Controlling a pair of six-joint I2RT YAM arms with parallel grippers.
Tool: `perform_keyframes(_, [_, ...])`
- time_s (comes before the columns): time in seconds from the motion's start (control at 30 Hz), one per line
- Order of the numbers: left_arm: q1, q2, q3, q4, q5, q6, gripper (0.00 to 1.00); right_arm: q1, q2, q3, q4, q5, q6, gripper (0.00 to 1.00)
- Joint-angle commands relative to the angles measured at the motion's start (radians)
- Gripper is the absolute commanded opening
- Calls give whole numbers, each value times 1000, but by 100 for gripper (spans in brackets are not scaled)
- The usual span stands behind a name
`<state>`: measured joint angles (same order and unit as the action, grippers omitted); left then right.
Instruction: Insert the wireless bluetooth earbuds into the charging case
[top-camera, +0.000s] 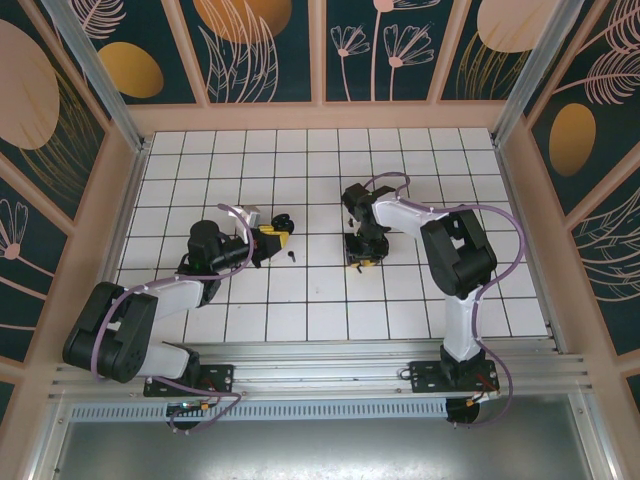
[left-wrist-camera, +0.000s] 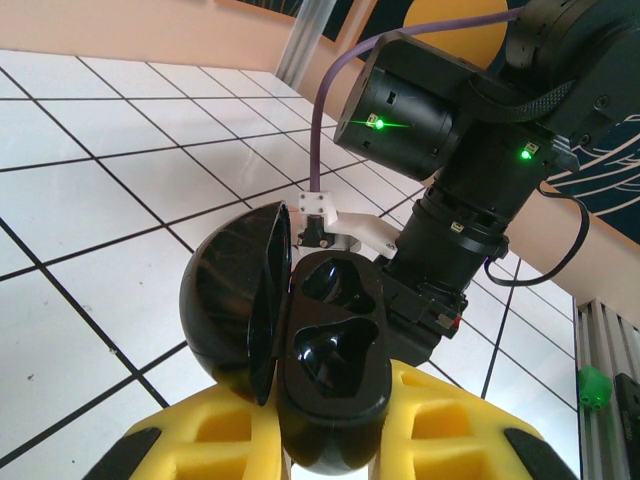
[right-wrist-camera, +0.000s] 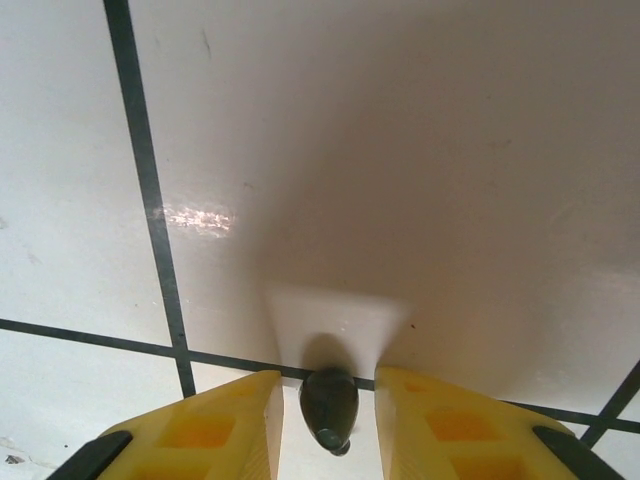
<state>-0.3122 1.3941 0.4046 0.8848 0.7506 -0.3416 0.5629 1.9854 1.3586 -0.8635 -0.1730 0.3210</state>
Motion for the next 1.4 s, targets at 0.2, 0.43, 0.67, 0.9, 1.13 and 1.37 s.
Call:
perform_keyframes(0.2, [3,-20,14,3,1,18,14,4,3,7,-11,34,3,27])
perform_keyframes(0.43, [4,-17,11,6,1,16,14,5,9,-7,16,25,0,24])
perform_keyframes(0.67, [3,-24,16,-6,-2,26,14,5,11,-19,42,18,-3,21])
perform_keyframes(0.9, [-5,-32,16,-14,-15,36,14,0,-51,-33,79,47,10,19])
perform_keyframes(1.13, [-26,-38,27,-47,-35,60,13,-9,-146,-145,221,22,55,19])
perform_keyframes(1.37, [-74,-14,47,-47,-63,78,12,-58,-239,-253,364,-1,101,19])
